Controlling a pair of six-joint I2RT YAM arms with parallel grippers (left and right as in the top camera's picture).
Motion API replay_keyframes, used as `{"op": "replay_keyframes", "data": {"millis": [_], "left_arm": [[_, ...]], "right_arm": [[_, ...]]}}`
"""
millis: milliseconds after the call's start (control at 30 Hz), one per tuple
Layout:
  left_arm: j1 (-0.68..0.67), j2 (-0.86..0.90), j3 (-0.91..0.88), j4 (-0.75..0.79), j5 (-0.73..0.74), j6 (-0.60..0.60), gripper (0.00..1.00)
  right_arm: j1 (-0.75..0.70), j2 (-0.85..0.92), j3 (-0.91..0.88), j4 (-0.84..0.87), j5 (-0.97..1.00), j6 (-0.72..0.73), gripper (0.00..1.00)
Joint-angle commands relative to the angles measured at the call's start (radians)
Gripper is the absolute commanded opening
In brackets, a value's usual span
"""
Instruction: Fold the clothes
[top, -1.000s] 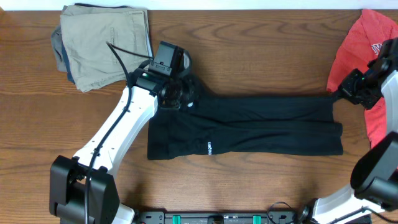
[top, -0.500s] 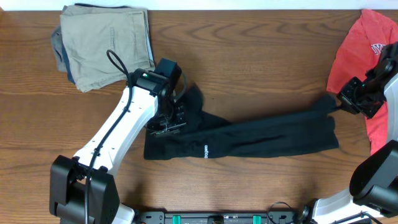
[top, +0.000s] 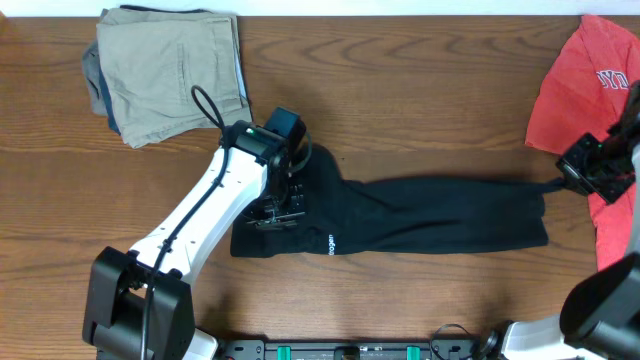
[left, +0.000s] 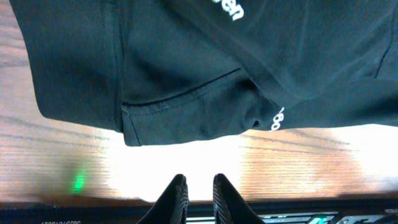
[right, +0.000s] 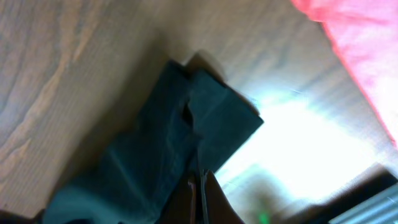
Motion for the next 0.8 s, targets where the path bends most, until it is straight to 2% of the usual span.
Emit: {"op": "replay_keyframes", "data": {"millis": [0,233,300,333,367,400,433,467,500,533,633,767], "left_arm": [[-0.002,-0.008,-0.009,0.002,-0.018,0.010,0.17],[-0.002,-0.008,-0.009,0.004,-0.018,0.011,0.17],[-0.002,-0.008,-0.009,0.012,-0.018,0.011,0.25],[-0.002,-0.008,-0.009,0.019,-0.018,0.016,0.33],[-0.002,-0.008,-0.009,0.026,-0.018,0.027,0.43],[-0.002,-0.008,-0.009,0.035,-0.018,0.038,0.59],[-0.002,-0.007,-0.009,0.043,-0.018,0.044,0.70],[-0.002,-0.007,-0.010,0.051,-0.018,0.045,0.75],[-0.002,-0.006,-0.010,0.063,-0.018,0.045,0.77],[-0.002,-0.006,-0.010,0.079,-0.018,0.045,0.80],[-0.002,-0.006,-0.010,0.132,-0.029,0.048,0.86],[0.006,-0.006,-0.010,0.210,-0.126,0.083,0.88]], "right_arm": [[-0.006,-0.032,0.017,-0.024,0.060,0.030,0.01],[0.003,-0.032,-0.035,-0.028,0.061,0.030,0.01],[0.003,-0.032,-0.051,-0.013,0.077,0.030,0.01],[0.003,-0.032,-0.058,-0.008,0.090,0.031,0.01],[0.003,-0.032,-0.064,-0.005,0.105,0.037,0.01],[0.003,-0.032,-0.072,-0.005,0.126,0.051,0.04],[0.003,-0.032,-0.079,-0.004,0.140,0.058,0.17],[0.003,-0.032,-0.086,-0.003,0.151,0.060,0.35],[0.003,-0.032,-0.093,-0.001,0.153,0.060,0.71],[0.003,-0.032,-0.101,0.002,0.152,0.060,0.99],[0.005,-0.032,-0.112,0.002,0.118,0.061,0.99],[0.008,-0.032,-0.119,-0.006,0.069,0.058,0.99]]}}
